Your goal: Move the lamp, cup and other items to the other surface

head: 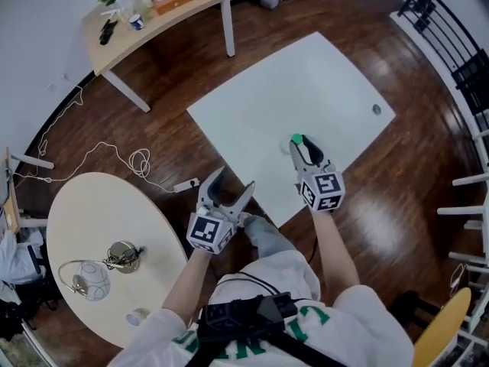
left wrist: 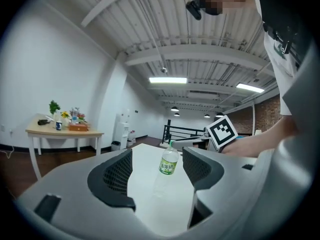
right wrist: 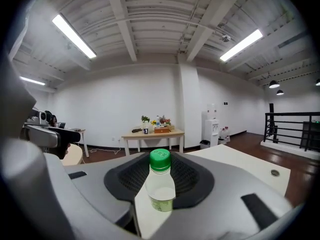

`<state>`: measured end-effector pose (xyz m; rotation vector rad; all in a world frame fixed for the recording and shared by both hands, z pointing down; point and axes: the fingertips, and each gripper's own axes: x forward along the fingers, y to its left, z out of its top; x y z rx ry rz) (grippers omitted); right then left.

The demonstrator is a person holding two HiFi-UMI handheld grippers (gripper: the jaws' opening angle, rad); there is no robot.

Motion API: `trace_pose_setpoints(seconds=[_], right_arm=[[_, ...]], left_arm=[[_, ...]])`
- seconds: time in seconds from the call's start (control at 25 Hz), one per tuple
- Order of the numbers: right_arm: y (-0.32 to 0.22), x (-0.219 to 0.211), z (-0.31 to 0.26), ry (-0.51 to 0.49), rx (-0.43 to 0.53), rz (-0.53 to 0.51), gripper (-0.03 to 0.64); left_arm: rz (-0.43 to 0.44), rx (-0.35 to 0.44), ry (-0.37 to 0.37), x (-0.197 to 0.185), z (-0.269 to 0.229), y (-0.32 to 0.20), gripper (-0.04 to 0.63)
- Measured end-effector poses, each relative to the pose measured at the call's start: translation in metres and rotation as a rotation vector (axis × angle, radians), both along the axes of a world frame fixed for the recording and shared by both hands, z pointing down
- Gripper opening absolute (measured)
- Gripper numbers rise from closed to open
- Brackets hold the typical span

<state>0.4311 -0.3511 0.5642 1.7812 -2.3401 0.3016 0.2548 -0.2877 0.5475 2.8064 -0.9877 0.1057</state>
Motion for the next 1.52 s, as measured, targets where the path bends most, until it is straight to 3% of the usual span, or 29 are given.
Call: trace_pose_setpoints(seconds=[0.16,0.28,0.48,0.76,1.04,1.32,1.52], right_arm=[[-0.008,0.023,0.007,-0.020,0.018,0.030,0.152],[-0.014,0.024,0.006,-0.022,0.037,0.038,0.156],[-0.007,0.021,-0.002,-0.003,0.054,0.041,0.239],[0.015,0.025,-0.041,-0.064,0.131,0.057,0.239],[0.044,-0.068,-0.088,-0.123,0.178,-0.127,0.239],[0.083,-0.237,-0.095,-0.202,0.138,-0.493,0.239],[0.121,-0.347,-0.090,-0.232,0.143,-0.731,0.239]], left_arm=[[0.072,-0.032,0.004,0.035,0.007,-0.014,0.299],[0.109,-0.013,-0.003,0.048,0.020,-0.021,0.299],[0.115,-0.072,0.026,0.064,0.003,-0.012,0.299],[0.057,-0.051,0.036,0.046,-0.013,0.003,0.299],[-0.096,-0.011,0.060,-0.032,-0.052,0.033,0.299],[-0.389,0.025,0.083,-0.158,-0.085,0.090,0.299],[-0.612,0.094,0.033,-0.257,-0.074,0.145,0.299]])
